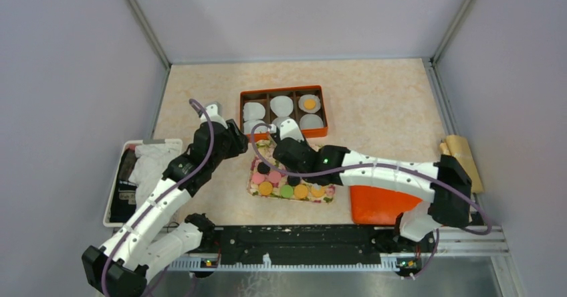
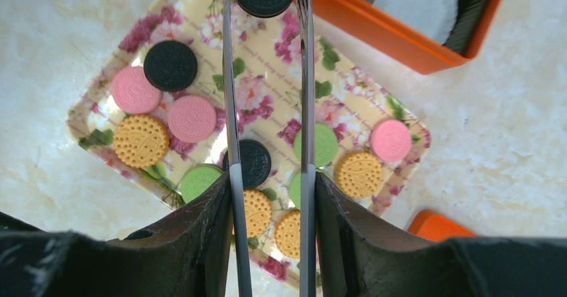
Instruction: Pack the cookies
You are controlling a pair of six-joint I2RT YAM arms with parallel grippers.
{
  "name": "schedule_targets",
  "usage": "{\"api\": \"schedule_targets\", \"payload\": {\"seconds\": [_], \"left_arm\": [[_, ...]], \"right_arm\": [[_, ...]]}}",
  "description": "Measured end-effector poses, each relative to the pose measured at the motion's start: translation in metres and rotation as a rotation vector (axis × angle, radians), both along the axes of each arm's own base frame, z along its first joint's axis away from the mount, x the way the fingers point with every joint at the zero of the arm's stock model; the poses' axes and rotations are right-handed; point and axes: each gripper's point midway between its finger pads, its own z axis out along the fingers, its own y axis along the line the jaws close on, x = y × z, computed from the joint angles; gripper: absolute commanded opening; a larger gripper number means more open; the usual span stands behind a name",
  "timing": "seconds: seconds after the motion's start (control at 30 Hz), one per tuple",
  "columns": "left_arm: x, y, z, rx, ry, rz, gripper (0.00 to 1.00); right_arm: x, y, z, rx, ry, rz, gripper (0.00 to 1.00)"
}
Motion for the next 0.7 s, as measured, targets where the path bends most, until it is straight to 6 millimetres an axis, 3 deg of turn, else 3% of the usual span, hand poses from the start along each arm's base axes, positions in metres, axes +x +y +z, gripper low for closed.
{"api": "schedule_targets", "payload": {"seconds": [0.17,0.3,0.53,0.7], "left_arm": [[0.0,-0.001,-0.001,-0.001,0.003,-0.004,0.52],[0.0,-0.002,-0.001,-0.006,0.004,-0.011,0.52],[0.0,-0.004,-0.004,-0.005,0.015,-0.019,0.52],[0.0,-0.004,-0.004,-0.005,0.016,-0.02,0.52]], "right_arm": [[0.007,-0.019,0.047,0.056,-0.087,-0.058,0.0],[0.02,-0.046,0.06,0.038,-0.13,-0.135,0.0],[0.06,-0.098,0.048,-0.013,-0.125,-0.288,0.0],[0.076,-0.119,0.033,-0.037,-0.101,-0.334,0.0]]}}
